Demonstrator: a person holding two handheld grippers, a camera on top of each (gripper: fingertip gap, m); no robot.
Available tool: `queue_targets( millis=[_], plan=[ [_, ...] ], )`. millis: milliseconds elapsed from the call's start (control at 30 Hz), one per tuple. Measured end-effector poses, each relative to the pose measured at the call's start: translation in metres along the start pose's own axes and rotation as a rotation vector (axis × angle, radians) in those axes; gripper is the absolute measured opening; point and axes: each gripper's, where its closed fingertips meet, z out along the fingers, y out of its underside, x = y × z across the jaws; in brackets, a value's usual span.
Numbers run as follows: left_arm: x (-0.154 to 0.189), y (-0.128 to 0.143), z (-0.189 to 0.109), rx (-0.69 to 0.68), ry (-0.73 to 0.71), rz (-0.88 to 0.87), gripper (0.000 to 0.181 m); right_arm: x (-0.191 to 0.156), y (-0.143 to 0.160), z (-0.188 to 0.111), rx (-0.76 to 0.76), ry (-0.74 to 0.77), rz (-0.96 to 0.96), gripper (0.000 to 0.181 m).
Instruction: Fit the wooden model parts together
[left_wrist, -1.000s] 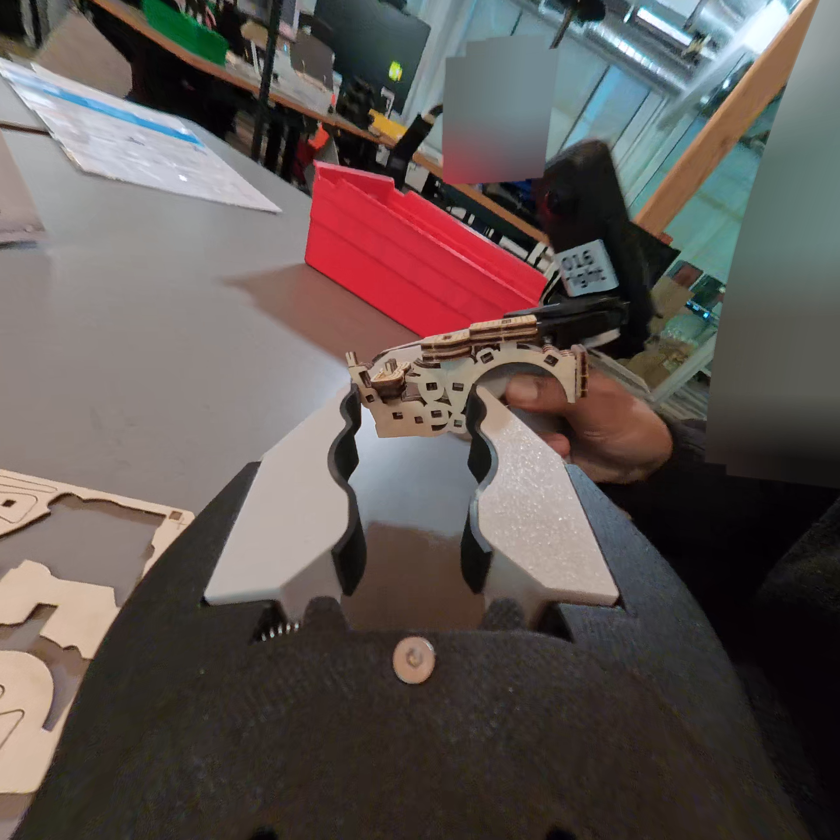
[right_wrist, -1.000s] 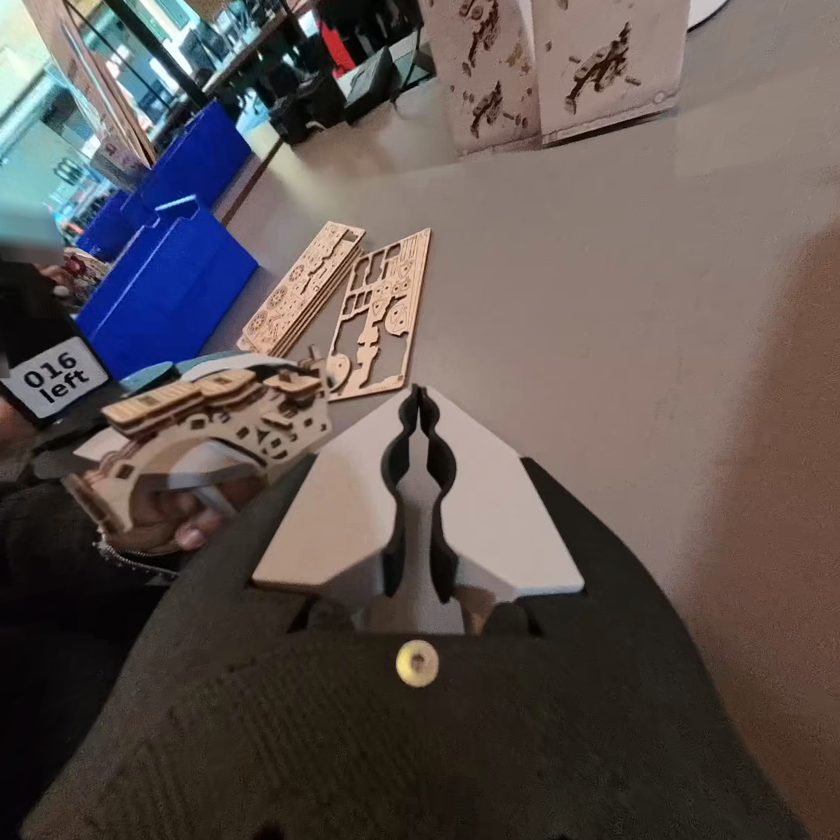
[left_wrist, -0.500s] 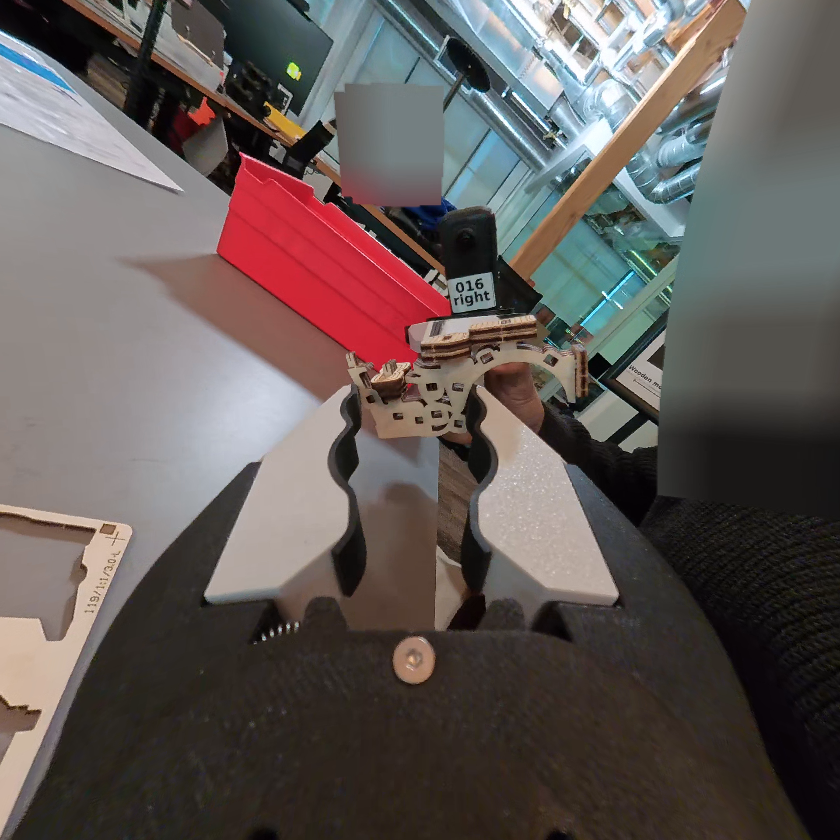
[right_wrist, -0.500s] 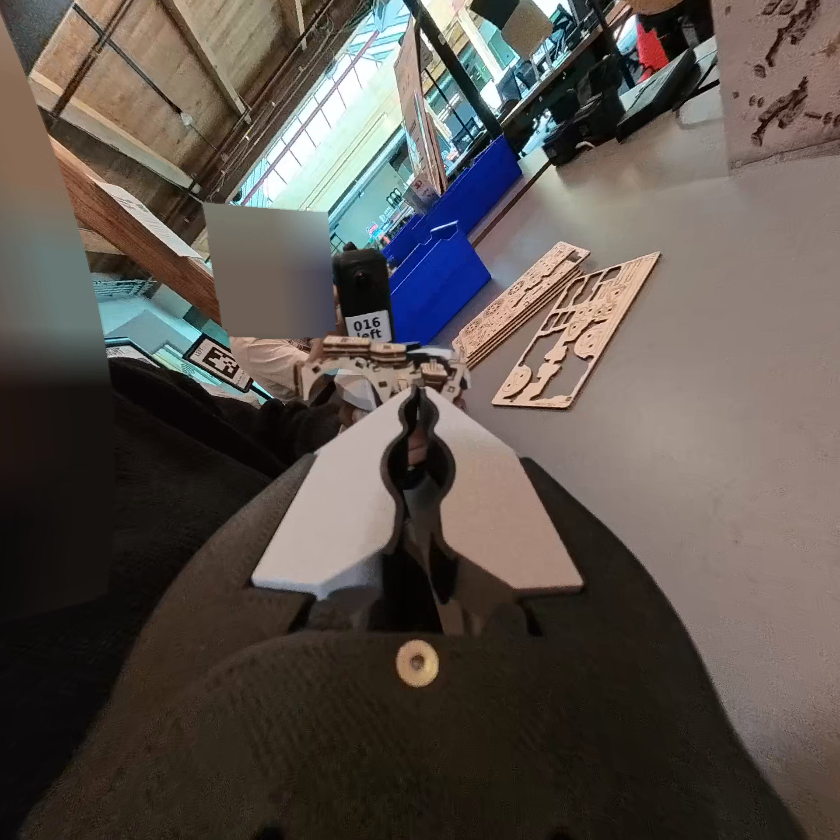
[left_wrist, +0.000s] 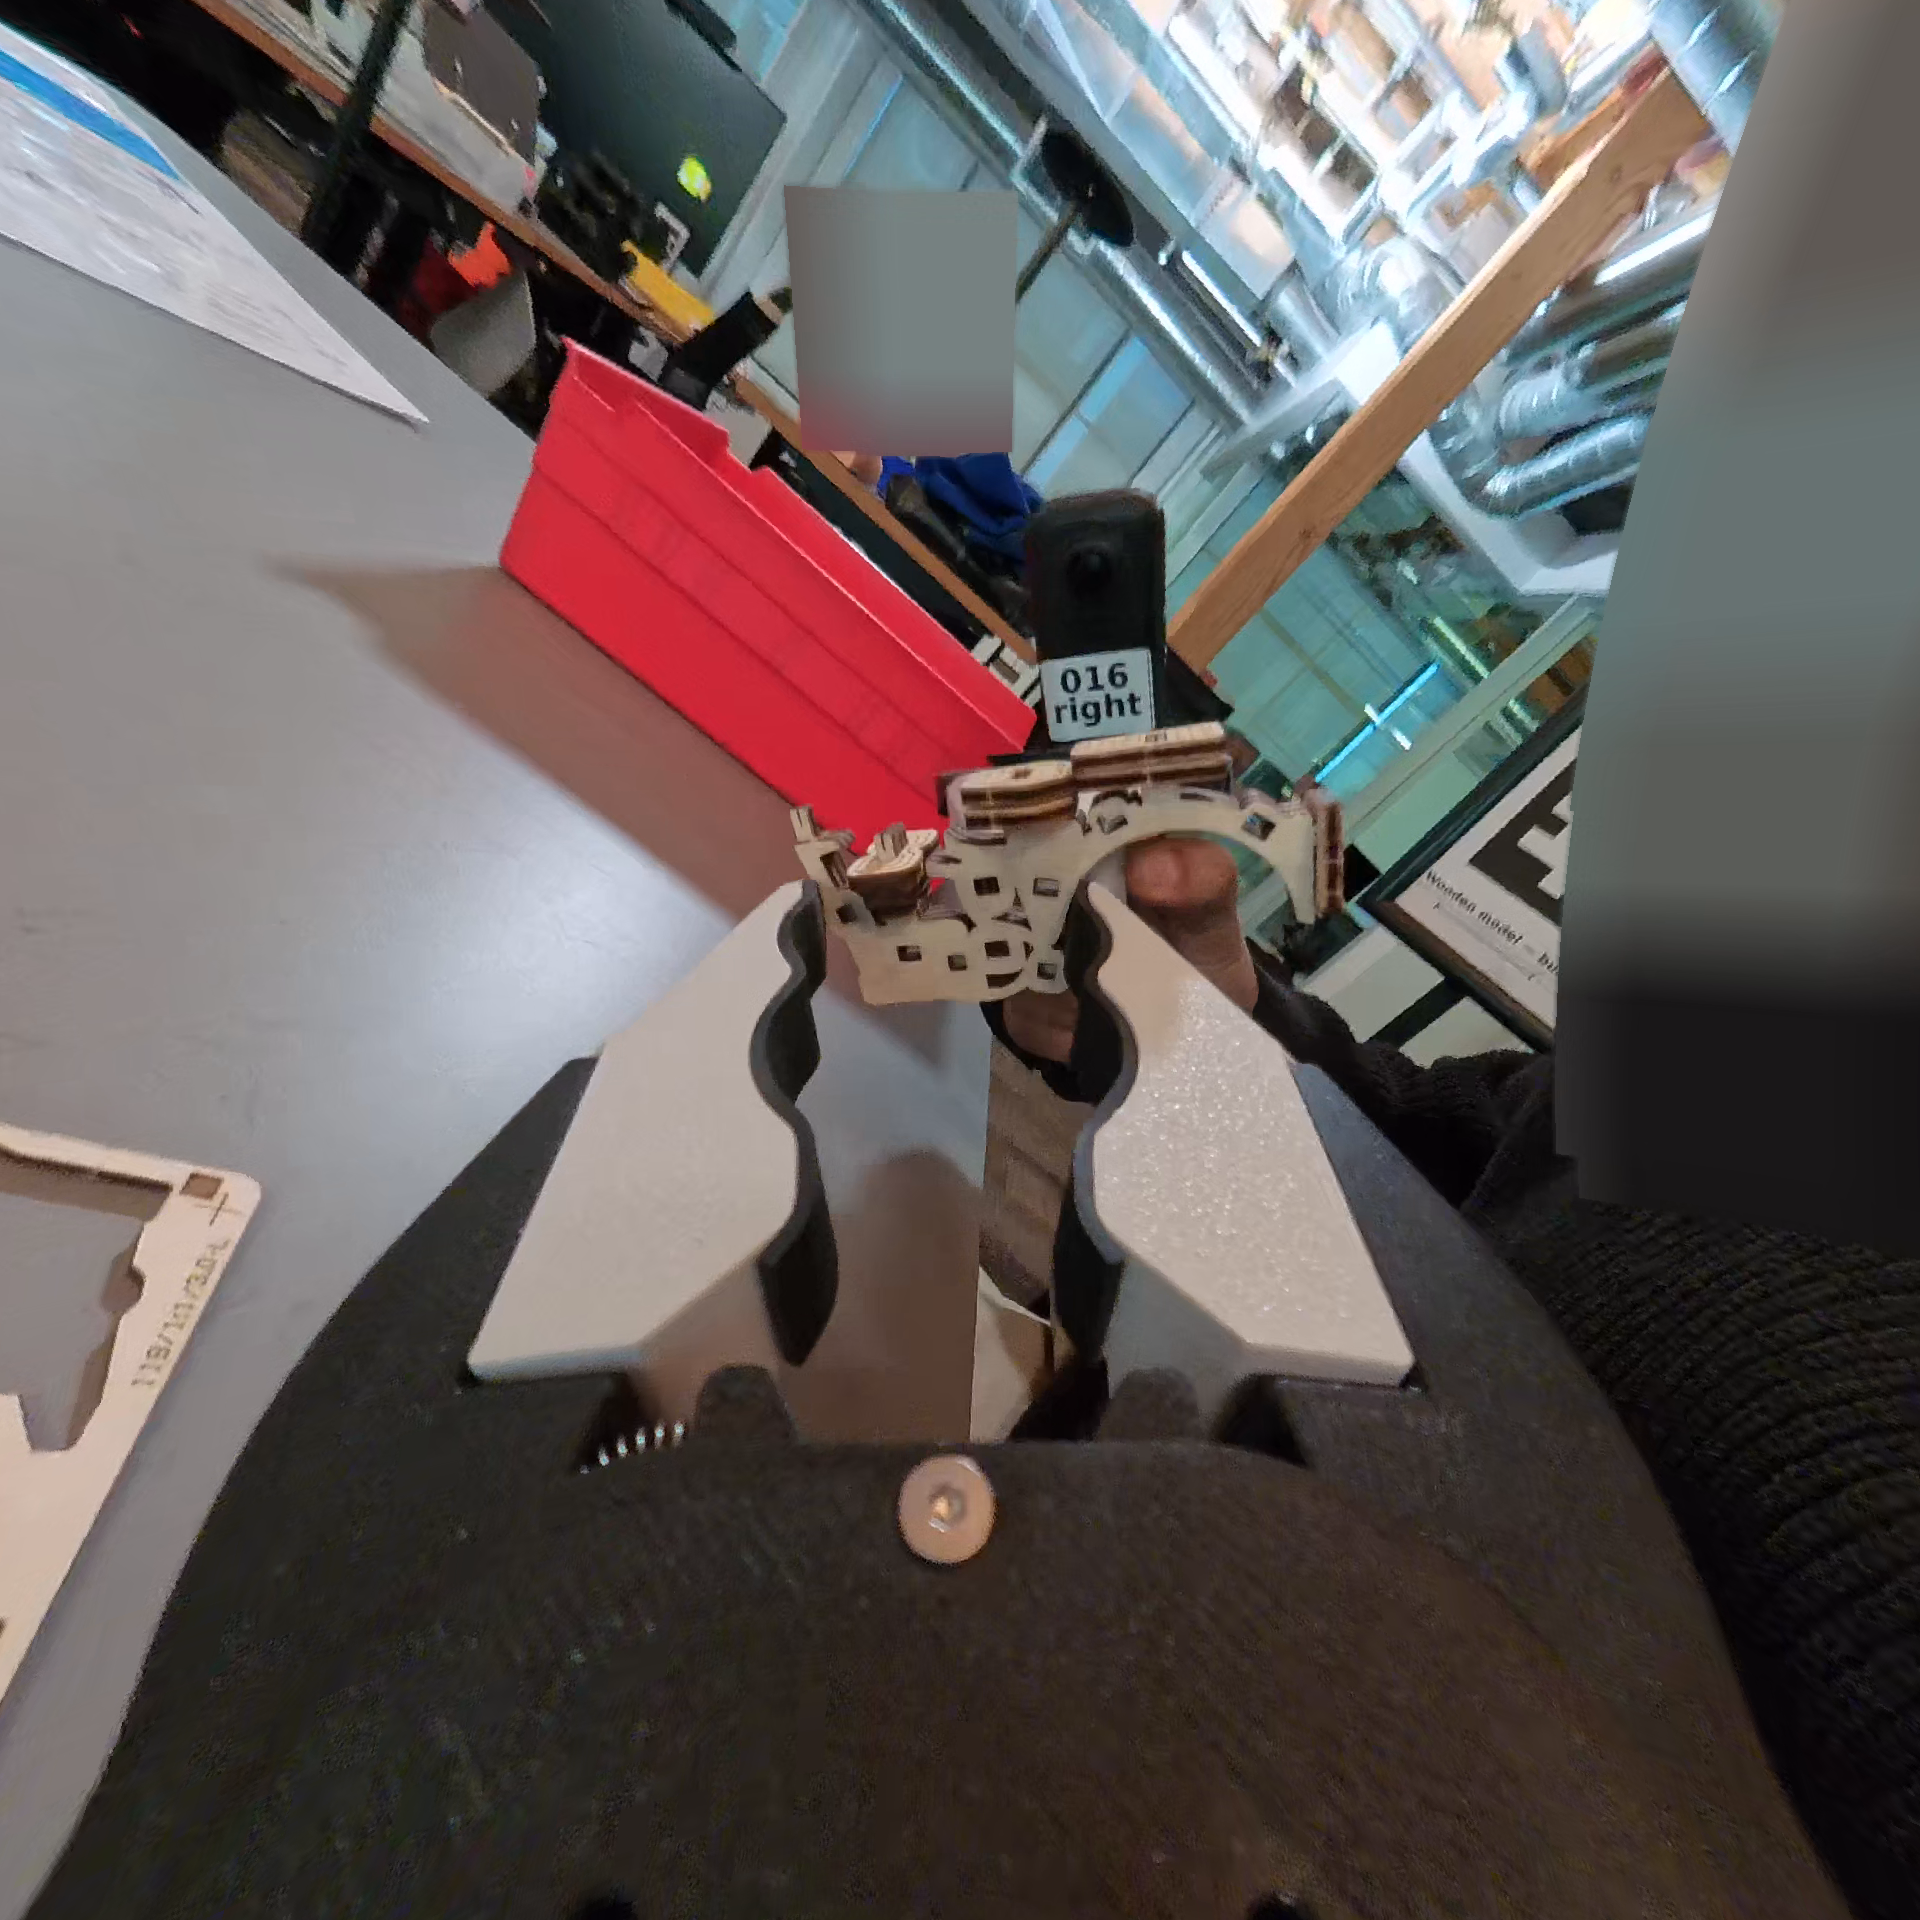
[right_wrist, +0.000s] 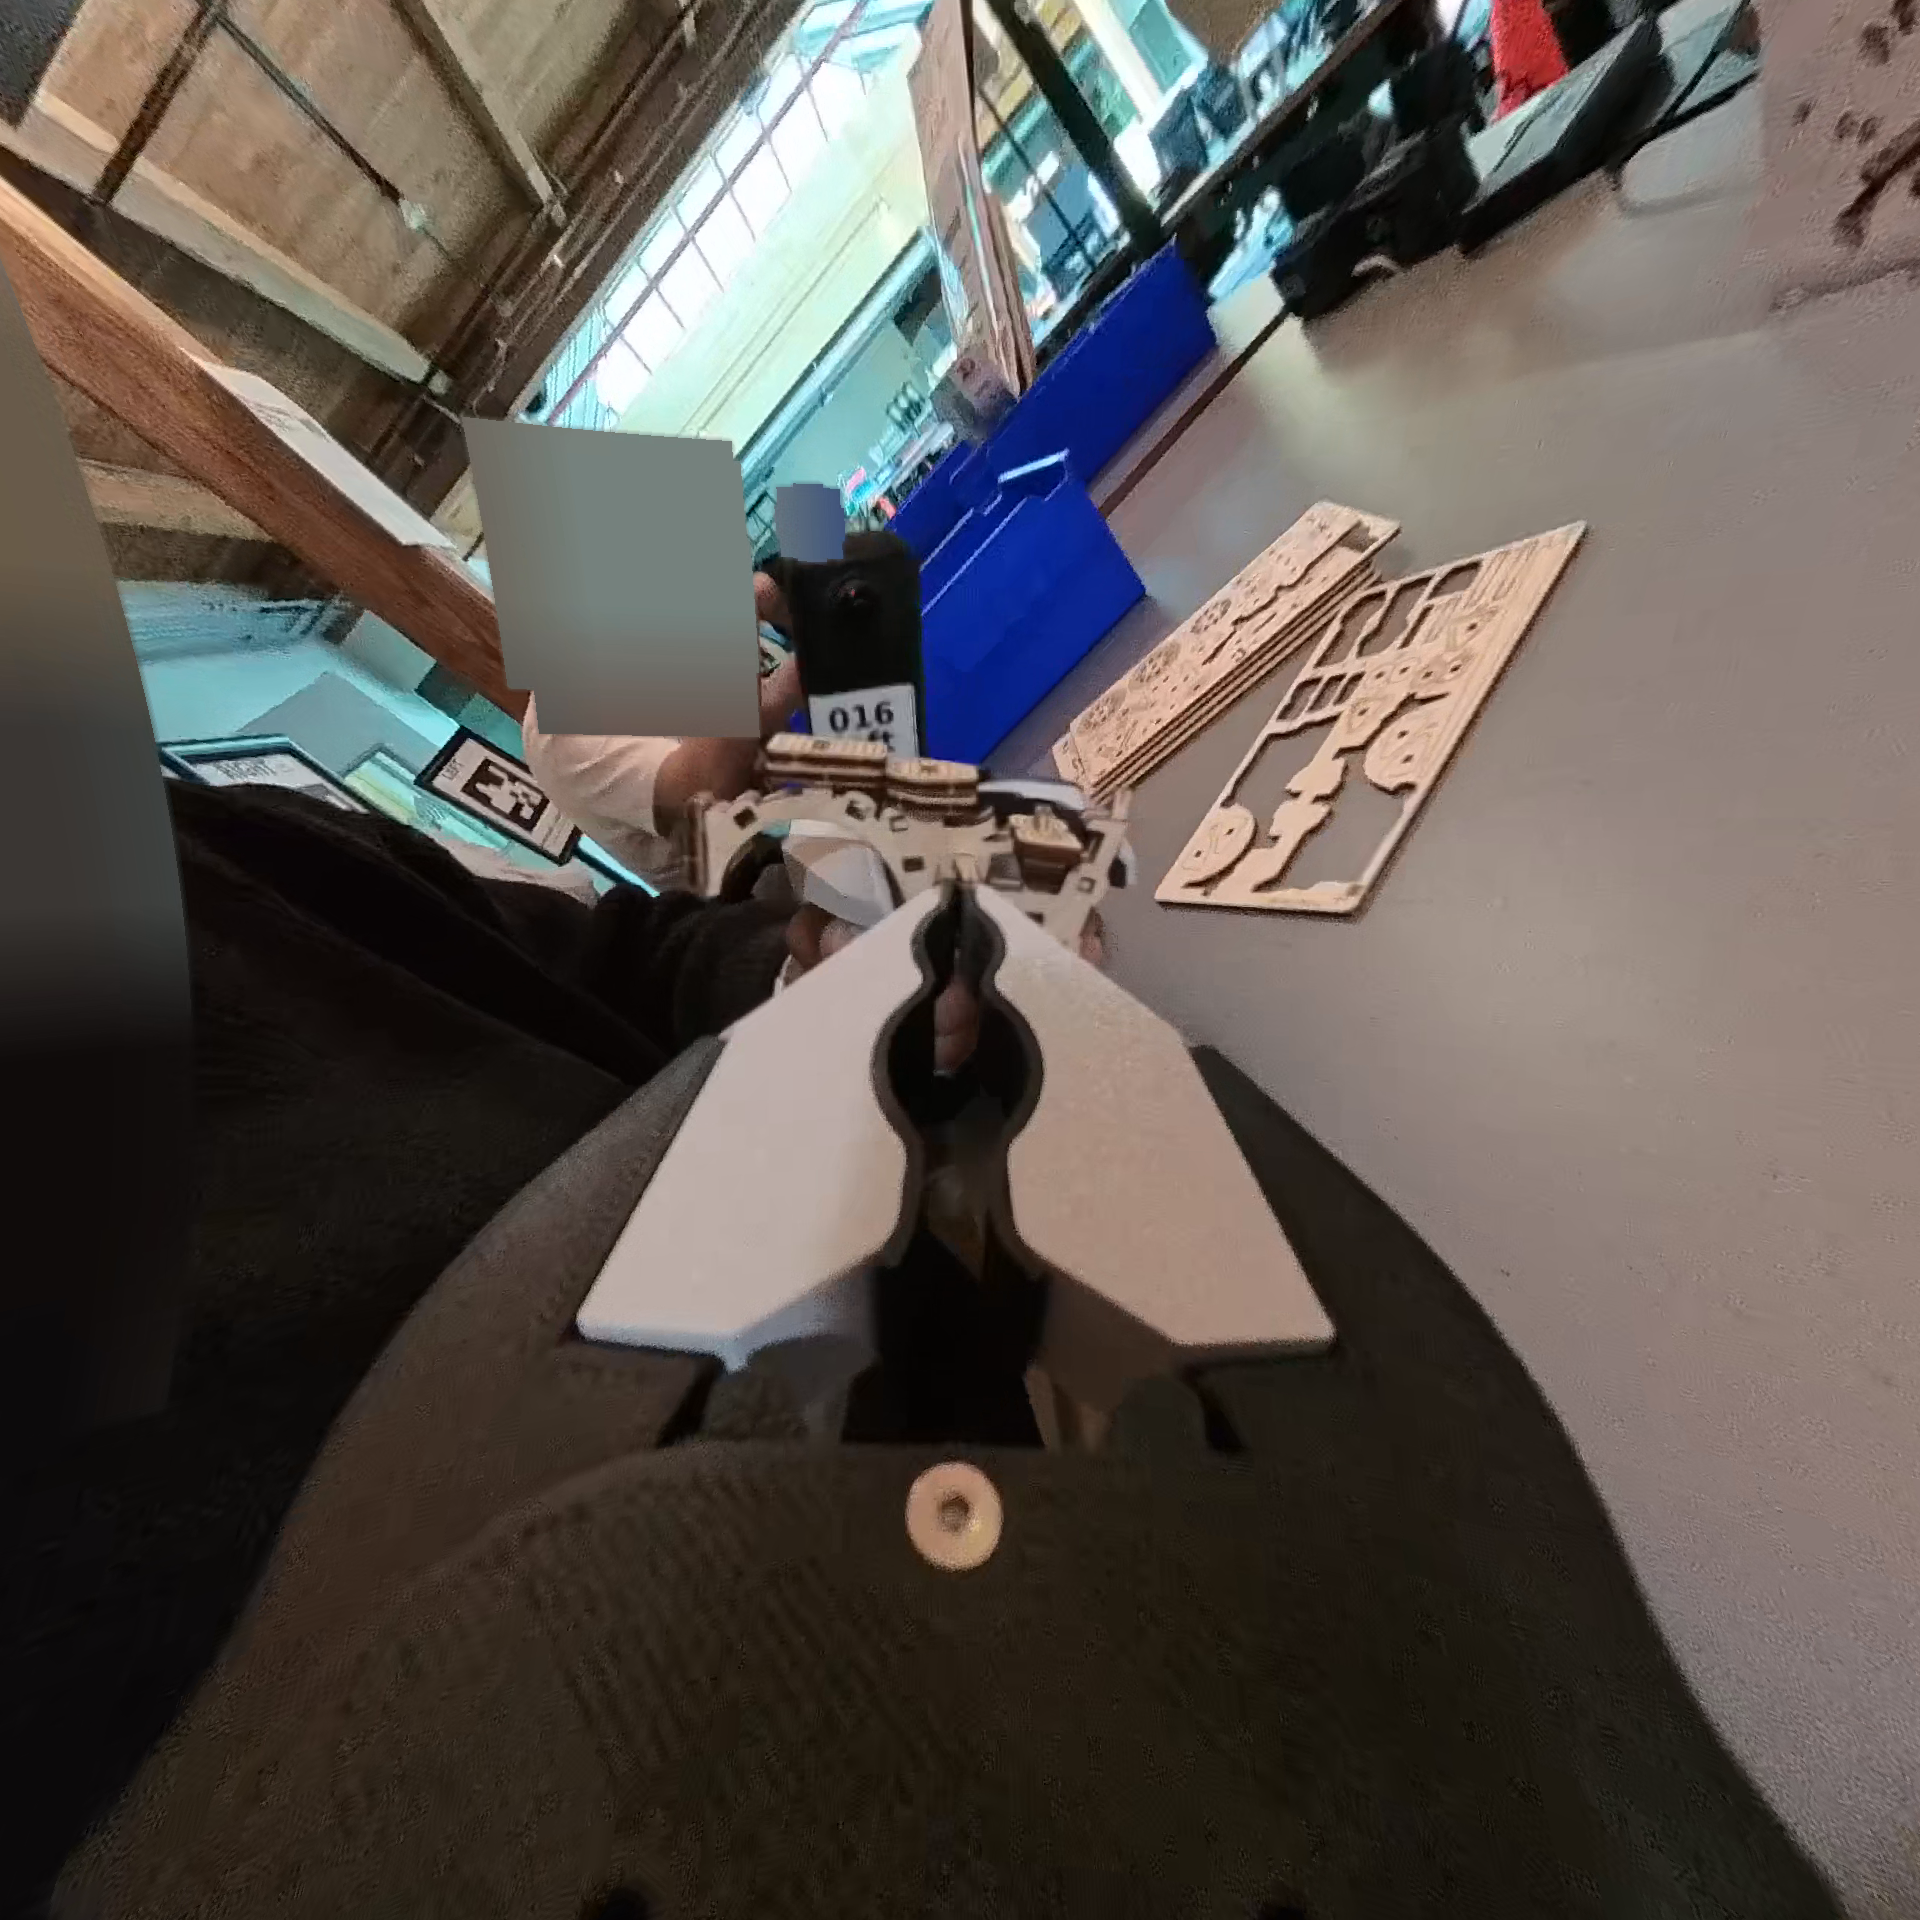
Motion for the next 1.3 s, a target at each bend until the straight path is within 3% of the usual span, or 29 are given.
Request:
queue_targets(
  millis=[500,633,800,933,1100,1200,1300],
  plan=[
    [-0.004,-0.004,-0.002,0.003,-0.014,-0.03,0.045,0.007,-0.012,-0.015,0.042,0.028,0.004,0.0],
    [-0.002,-0.001,0.0,0.01,-0.011,-0.036,0.044,0.001,0.0,0.001,0.002,0.008,0.013,0.0],
    [-0.004,-0.004,-0.001,0.001,-0.014,-0.047,0.045,0.007,-0.01,-0.012,0.033,0.029,0.006,0.0],
    [-0.001,0.0,0.001,0.003,-0.006,-0.06,0.045,0.001,-0.001,0.0,0.004,0.004,0.018,0.0],
    [-0.003,-0.003,-0.001,0.001,-0.008,-0.064,0.045,0.008,-0.011,-0.014,0.035,0.028,0.014,0.0],
    [0.0,0.002,0.002,0.0,-0.003,-0.069,0.045,0.001,-0.002,-0.001,0.007,0.001,0.024,0.0],
    [-0.002,0.0,0.002,-0.003,0.002,-0.087,0.045,0.005,-0.005,-0.007,0.011,0.01,0.026,0.0]
  ],
)
